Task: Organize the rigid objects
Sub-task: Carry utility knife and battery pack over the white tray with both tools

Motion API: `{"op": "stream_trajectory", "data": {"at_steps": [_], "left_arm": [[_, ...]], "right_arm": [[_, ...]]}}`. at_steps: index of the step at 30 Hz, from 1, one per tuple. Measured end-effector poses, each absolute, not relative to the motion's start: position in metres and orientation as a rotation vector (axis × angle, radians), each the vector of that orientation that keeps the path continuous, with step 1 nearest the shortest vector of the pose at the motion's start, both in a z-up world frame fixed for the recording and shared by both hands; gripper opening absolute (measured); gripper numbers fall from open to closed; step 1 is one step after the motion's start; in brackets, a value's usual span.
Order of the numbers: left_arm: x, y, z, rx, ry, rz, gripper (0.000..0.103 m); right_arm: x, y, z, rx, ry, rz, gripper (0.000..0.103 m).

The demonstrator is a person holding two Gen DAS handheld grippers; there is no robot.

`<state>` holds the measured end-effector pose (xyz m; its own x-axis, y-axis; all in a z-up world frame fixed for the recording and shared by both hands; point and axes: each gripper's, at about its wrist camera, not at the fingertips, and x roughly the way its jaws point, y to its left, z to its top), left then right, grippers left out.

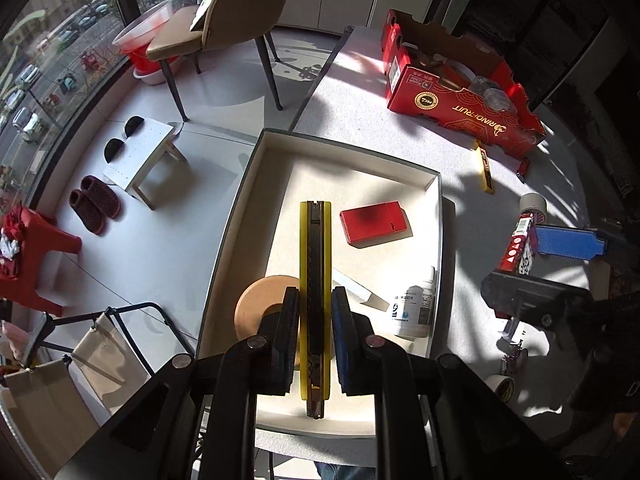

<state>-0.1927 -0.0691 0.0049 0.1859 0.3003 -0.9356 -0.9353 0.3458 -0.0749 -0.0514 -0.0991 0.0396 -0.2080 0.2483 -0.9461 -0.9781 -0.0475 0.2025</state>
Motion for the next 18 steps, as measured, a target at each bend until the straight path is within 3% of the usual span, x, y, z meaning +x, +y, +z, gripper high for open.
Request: {"op": "stream_trajectory", "data": {"at_steps": [18], "left_arm": [[-0.181, -0.025, -0.013, -0.796, 1.024, 1.023, 0.017]], "right_arm": [[-0.043, -0.049, 0.022, -0.952, 1.161, 1.414, 0.072]]}}
